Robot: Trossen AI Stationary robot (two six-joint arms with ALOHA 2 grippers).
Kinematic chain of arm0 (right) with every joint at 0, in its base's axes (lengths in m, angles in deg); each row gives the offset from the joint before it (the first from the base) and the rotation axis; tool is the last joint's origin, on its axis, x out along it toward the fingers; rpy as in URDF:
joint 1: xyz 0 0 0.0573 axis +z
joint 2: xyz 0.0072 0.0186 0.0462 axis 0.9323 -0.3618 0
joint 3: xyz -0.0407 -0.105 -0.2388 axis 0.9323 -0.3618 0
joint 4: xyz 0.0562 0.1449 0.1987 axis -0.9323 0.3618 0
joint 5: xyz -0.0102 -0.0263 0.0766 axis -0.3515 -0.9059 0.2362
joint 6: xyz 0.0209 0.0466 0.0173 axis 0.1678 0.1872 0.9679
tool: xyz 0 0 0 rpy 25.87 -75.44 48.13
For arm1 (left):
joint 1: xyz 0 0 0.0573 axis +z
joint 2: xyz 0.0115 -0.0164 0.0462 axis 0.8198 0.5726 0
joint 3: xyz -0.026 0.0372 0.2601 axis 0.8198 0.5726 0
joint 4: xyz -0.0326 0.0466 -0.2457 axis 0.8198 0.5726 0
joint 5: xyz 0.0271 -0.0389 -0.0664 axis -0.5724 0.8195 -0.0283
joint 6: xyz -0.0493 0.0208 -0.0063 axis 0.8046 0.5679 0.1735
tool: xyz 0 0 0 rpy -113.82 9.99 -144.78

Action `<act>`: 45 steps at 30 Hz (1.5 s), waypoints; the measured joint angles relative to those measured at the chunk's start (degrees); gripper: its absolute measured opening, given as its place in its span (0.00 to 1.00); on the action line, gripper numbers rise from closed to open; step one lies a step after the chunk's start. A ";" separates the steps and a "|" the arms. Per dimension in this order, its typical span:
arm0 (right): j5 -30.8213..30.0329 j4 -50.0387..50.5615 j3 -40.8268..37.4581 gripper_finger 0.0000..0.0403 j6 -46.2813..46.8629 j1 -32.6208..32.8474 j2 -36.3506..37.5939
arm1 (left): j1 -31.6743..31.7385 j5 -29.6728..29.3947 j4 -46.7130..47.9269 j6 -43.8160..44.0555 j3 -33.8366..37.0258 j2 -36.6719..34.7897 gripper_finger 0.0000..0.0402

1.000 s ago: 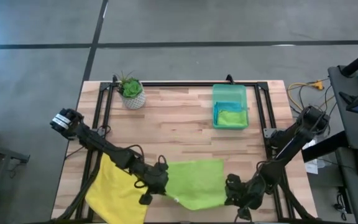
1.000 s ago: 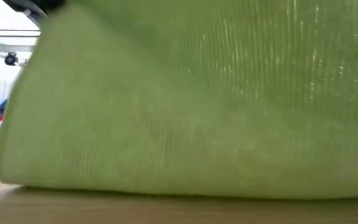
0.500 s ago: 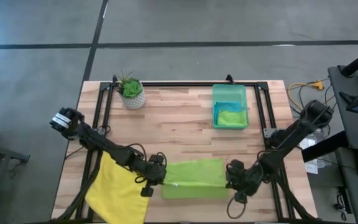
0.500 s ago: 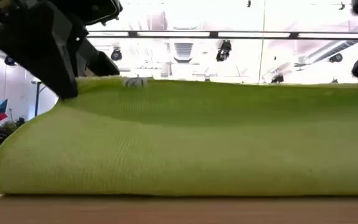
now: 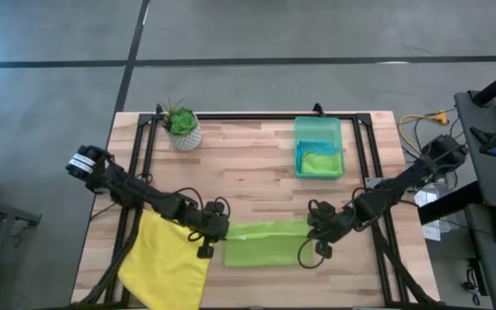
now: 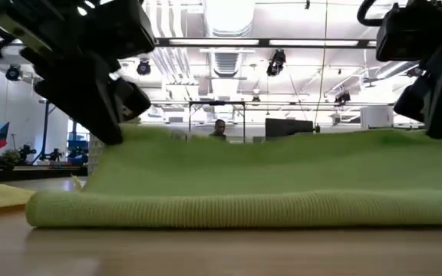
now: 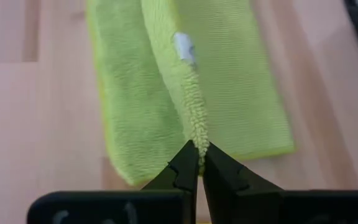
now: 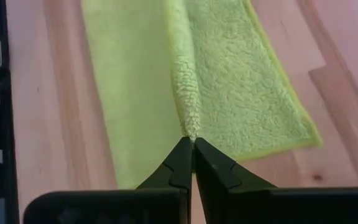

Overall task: Fold microfiber towels
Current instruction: Fold the light green towel

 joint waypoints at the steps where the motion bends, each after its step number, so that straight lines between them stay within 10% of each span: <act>1: -0.01 0.06 -0.13 0.02 -0.10 -0.30 0.15 | 0.38 -0.08 -0.04 -0.02 0.18 0.00 0.00; 20: -0.27 4.23 -0.31 0.02 -0.85 -4.85 -2.84 | 1.82 -3.03 -1.06 -3.98 1.07 0.00 0.01; 34: -9.87 10.46 -0.22 0.33 -2.73 -13.06 2.82 | 11.97 0.50 -2.11 8.59 5.22 -0.55 0.39; 38: -4.59 -1.33 -0.86 0.37 -7.25 -10.83 6.90 | 12.04 12.10 -17.33 11.04 4.65 -1.36 0.37; 45: -1.92 -8.20 -1.13 0.32 -4.13 -4.99 4.17 | 7.94 7.12 -27.80 11.28 0.70 5.21 0.19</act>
